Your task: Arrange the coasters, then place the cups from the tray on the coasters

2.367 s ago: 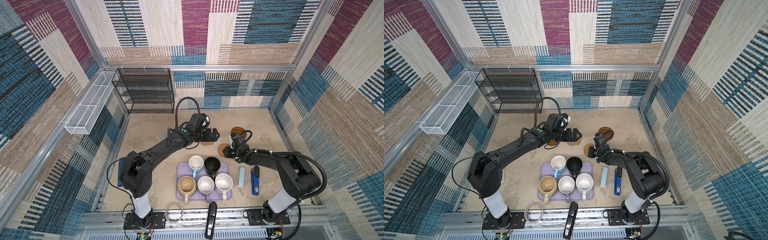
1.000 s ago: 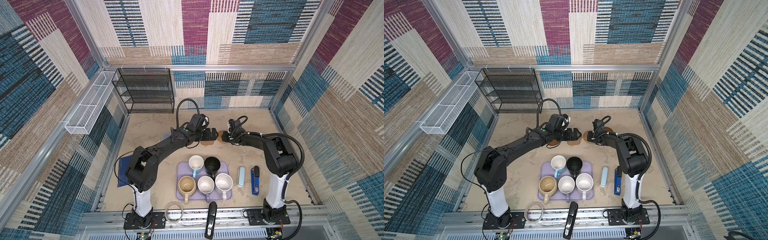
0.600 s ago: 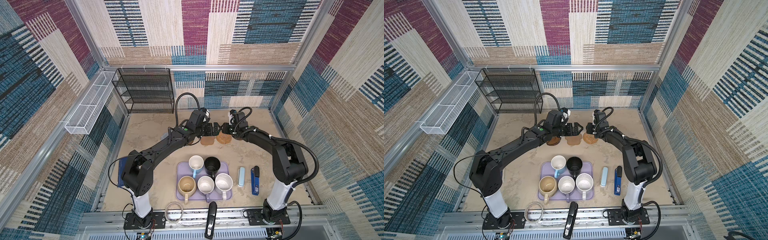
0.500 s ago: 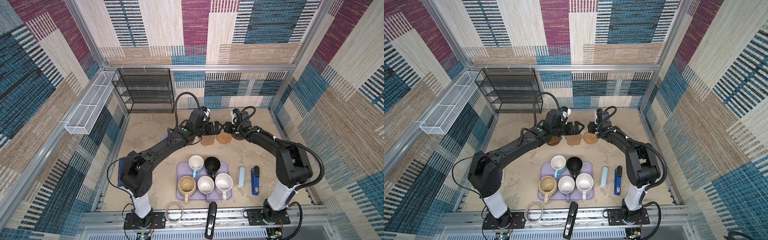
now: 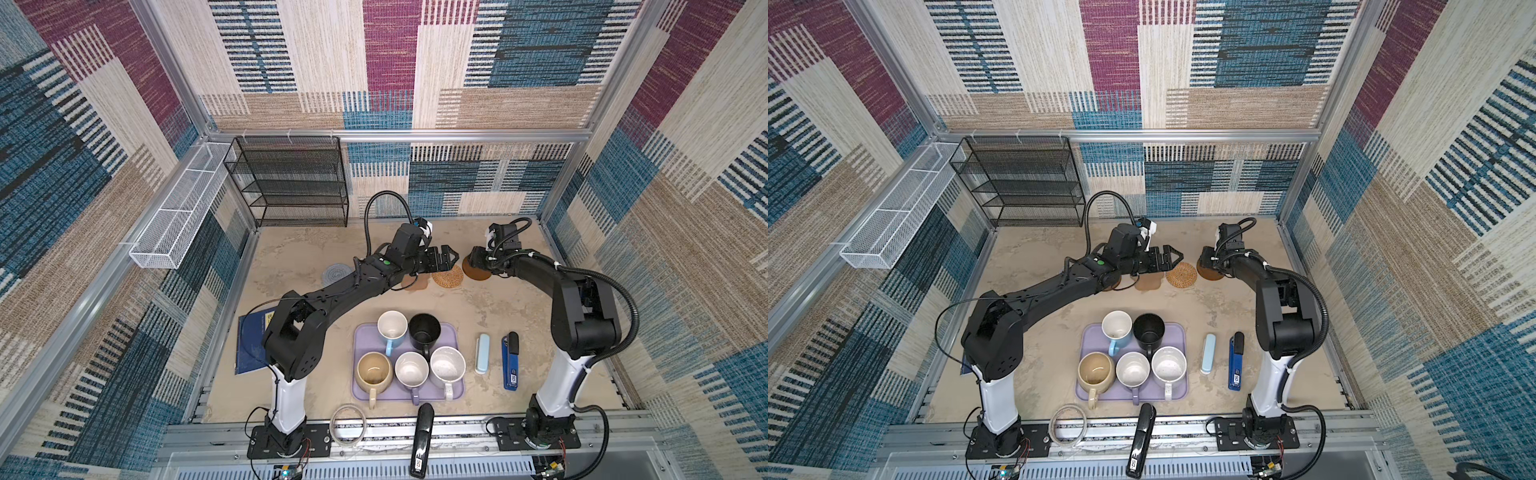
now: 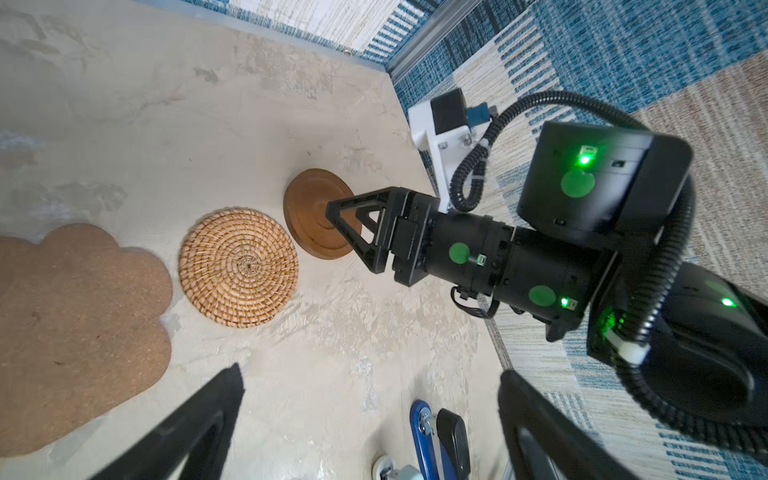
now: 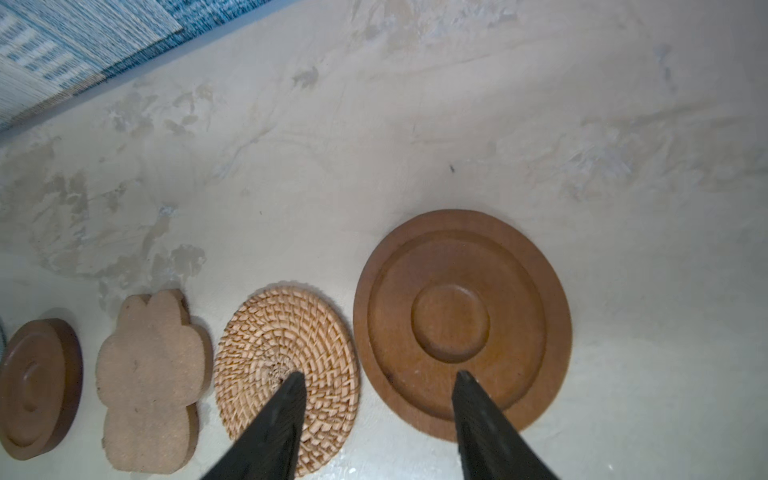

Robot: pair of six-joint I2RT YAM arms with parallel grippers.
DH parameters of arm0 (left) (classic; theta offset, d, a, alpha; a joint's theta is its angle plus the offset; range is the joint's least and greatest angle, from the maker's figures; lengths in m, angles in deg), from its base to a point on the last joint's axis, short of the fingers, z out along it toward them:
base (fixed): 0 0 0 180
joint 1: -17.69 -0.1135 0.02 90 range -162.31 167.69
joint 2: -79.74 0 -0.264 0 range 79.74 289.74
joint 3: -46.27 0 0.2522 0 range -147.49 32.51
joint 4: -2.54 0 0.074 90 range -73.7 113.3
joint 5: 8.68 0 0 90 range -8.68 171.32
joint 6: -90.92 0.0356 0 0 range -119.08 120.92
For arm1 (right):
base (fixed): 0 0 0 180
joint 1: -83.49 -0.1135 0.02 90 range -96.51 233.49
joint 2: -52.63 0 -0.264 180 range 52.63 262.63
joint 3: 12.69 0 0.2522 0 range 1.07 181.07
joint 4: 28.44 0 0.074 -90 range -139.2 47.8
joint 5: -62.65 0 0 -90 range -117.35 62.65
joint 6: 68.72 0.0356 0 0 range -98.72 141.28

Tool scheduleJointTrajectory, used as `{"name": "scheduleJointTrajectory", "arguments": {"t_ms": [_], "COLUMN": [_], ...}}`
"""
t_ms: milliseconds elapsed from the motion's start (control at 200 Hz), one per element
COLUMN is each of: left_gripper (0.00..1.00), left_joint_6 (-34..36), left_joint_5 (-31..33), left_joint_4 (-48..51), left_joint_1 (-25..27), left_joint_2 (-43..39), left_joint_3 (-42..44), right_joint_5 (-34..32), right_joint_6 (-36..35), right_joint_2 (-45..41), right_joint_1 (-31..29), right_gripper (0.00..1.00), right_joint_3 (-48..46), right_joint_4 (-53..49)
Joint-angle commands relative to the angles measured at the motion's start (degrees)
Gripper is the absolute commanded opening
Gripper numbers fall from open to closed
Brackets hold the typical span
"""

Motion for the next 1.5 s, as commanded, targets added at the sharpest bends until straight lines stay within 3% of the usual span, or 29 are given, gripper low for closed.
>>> {"name": "scheduleJointTrajectory", "arguments": {"t_ms": [0,70,205,491,1187,1497], "left_gripper": [0.98,0.98,0.98,0.97,0.99,1.0], "left_joint_6": [2.76,4.4,4.52,5.75,7.11,6.48], "left_joint_5": [-2.53,-3.21,-2.48,-5.06,-7.23,-7.74], "left_joint_4": [7.5,11.78,12.25,15.89,13.71,13.17], "left_joint_1": [0.63,0.85,1.07,1.75,1.85,1.94], "left_joint_2": [3.57,6.16,7.75,10.57,7.1,6.18], "left_joint_3": [-6.65,-11.4,-12.81,-16.74,-11.06,-10.01], "right_joint_5": [-0.69,-0.16,-1.16,-3.25,-8.35,-4.34], "right_joint_6": [-1.78,-2.03,-1.71,-2.5,-1.4,-1.84], "right_joint_2": [2.28,3.83,6.8,8.5,4.5,6.4], "right_joint_1": [-0.11,-0.06,-0.06,-0.06,0.03,-0.05], "right_gripper": [0.56,0.53,0.47,0.43,0.41,0.41], "right_joint_3": [1.29,2.3,5.22,5.36,0.96,3.91], "right_joint_4": [-1.3,-1.19,-3.11,-5.87,-11.51,-12.74]}}
